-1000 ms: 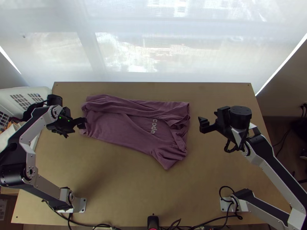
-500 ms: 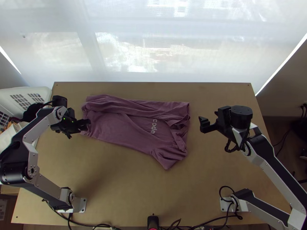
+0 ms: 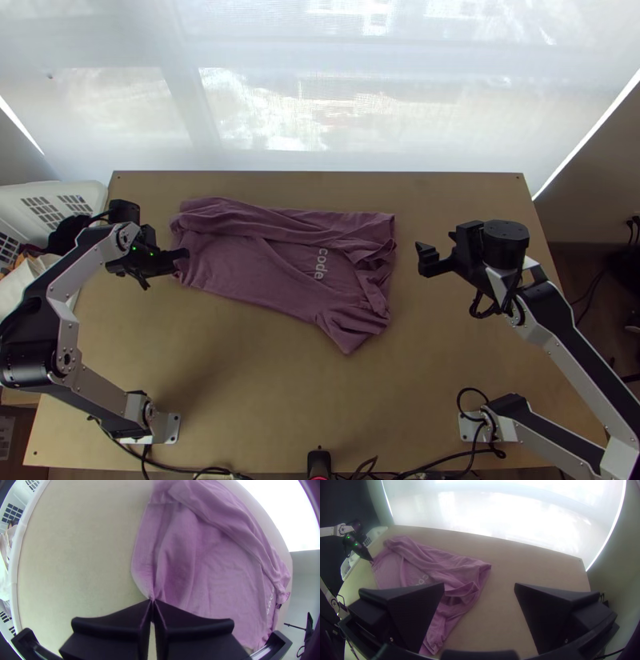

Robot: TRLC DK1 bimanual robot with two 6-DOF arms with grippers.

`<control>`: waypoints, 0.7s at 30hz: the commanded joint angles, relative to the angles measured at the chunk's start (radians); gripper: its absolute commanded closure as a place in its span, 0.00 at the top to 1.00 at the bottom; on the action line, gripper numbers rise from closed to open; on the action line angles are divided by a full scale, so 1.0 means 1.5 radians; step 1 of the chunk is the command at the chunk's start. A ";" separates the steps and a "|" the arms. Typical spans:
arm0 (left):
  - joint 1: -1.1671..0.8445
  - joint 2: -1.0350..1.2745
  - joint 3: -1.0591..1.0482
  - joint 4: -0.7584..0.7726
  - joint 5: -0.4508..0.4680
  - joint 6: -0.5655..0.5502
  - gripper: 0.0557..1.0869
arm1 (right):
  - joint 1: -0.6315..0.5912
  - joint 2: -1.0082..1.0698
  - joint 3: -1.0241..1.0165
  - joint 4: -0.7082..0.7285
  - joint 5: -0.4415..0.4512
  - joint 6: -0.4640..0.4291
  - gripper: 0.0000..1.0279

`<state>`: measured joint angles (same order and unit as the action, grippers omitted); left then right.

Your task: Fold the t-shirt

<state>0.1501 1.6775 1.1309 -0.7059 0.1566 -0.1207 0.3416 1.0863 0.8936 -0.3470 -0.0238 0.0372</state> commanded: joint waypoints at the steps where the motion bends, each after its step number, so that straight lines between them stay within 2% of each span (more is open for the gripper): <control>1: -0.005 -0.021 0.000 0.002 0.001 0.005 0.05 | 0.000 -0.003 0.001 -0.005 0.000 0.001 0.95; 8: -0.006 -0.063 0.010 -0.007 -0.002 0.010 0.03 | 0.045 -0.007 0.008 -0.052 -0.015 0.001 0.95; 16: -0.006 -0.078 0.051 -0.035 -0.014 0.029 0.03 | 0.215 -0.039 -0.049 -0.114 -0.033 -0.040 0.95; 21: -0.015 -0.079 0.076 -0.058 -0.014 0.027 0.03 | 0.286 -0.034 -0.070 -0.115 -0.038 -0.047 0.95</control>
<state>0.1383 1.5703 1.2007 -0.7578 0.1410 -0.0845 0.6174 1.0409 0.8345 -0.4965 -0.0692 -0.0086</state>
